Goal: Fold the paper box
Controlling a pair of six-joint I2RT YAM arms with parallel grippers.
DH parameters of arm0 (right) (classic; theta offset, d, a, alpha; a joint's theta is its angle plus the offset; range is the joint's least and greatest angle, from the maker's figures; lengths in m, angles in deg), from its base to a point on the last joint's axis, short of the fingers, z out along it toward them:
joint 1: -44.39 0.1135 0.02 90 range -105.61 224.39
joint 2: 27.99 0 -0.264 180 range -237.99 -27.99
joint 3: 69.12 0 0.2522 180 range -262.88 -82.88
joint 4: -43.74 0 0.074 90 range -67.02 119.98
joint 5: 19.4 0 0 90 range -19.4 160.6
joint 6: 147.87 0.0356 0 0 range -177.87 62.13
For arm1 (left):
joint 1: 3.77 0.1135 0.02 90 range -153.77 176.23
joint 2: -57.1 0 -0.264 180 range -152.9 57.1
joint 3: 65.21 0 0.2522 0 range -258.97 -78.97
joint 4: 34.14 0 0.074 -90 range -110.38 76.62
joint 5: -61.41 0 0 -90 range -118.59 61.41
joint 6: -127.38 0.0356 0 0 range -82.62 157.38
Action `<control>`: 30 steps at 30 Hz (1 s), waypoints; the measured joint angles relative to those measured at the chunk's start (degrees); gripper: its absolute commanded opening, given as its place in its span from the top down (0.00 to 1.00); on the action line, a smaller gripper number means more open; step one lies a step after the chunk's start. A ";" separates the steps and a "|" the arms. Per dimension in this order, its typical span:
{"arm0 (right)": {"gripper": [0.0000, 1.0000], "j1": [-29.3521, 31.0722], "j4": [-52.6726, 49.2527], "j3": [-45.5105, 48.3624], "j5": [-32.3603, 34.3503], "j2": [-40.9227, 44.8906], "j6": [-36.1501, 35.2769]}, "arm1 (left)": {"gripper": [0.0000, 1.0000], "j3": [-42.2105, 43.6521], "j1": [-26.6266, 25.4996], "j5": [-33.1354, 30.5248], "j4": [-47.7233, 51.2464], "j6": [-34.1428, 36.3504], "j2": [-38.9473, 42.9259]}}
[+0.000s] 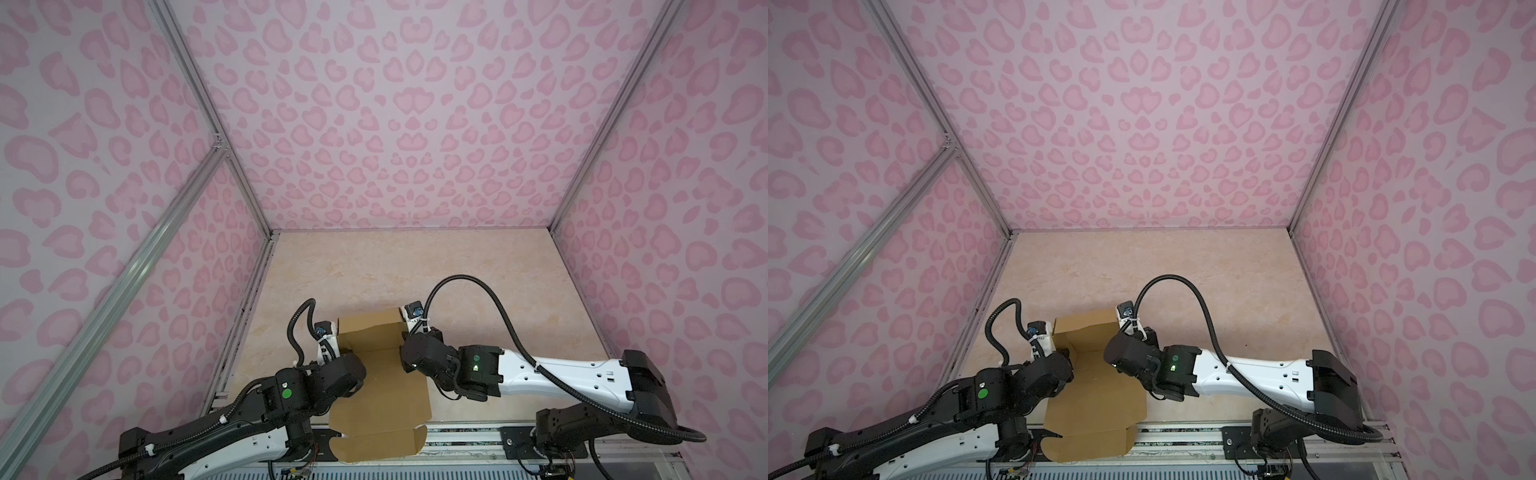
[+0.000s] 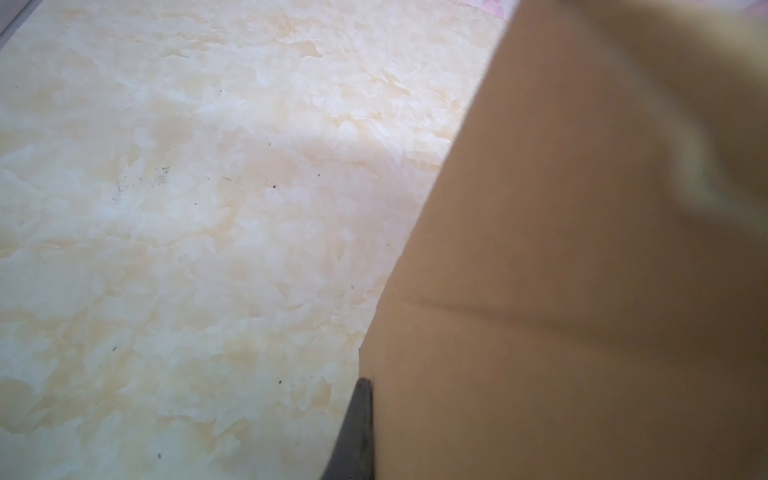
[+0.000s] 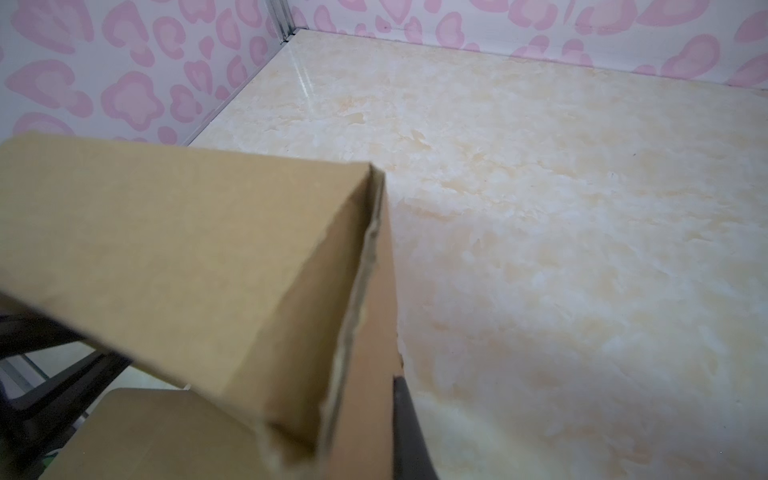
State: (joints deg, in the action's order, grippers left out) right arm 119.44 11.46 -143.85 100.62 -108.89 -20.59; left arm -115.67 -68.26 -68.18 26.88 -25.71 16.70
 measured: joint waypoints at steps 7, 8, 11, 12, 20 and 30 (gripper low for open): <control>0.89 2.62 -0.50 -0.68 2.10 -1.03 0.63 | 0.96 -0.81 0.07 -1.38 2.03 -1.36 -0.96; 0.88 2.91 -0.63 -0.74 2.19 -0.96 0.66 | 0.96 -0.83 0.13 -1.44 2.21 -1.55 -0.92; 0.80 3.82 -0.72 -0.74 1.22 0.00 0.63 | 0.96 -0.83 0.39 -1.66 2.16 -1.79 -0.66; 0.78 4.00 -0.70 -0.72 1.11 0.48 0.66 | 0.96 -0.83 0.48 -1.68 2.03 -1.81 -0.44; 0.69 4.35 0.42 1.01 -0.70 4.79 1.11 | 0.96 -0.74 1.77 -1.60 2.32 -1.14 0.81; 0.61 3.61 3.23 4.55 -1.60 5.70 0.02 | 0.96 -0.70 2.49 0.24 1.75 0.22 1.25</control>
State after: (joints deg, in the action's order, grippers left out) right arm 123.05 14.69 -139.30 99.02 -103.19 -20.57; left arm -116.37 -65.76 -67.94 28.63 -25.49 17.94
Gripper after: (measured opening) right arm 0.369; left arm 0.070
